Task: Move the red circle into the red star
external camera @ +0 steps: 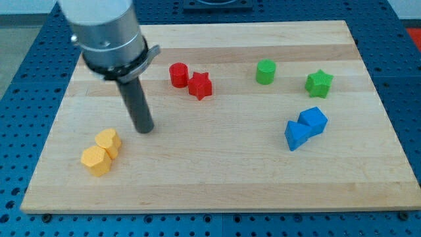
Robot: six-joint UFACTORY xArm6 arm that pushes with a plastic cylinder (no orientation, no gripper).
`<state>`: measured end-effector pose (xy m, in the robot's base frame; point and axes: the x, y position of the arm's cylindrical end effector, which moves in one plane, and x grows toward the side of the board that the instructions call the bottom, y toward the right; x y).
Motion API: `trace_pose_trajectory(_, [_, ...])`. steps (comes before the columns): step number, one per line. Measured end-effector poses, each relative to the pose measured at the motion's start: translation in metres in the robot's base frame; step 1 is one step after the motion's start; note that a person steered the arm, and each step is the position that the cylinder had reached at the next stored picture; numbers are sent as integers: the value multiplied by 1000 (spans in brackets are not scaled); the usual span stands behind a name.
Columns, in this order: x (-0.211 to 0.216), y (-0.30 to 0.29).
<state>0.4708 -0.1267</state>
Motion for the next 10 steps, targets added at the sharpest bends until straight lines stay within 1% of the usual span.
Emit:
trace_pose_trajectory(1, [-30, 20])
trace_pose_trajectory(2, [-38, 31])
trace_pose_trajectory(6, [-54, 16])
trace_pose_trajectory(10, [-54, 14])
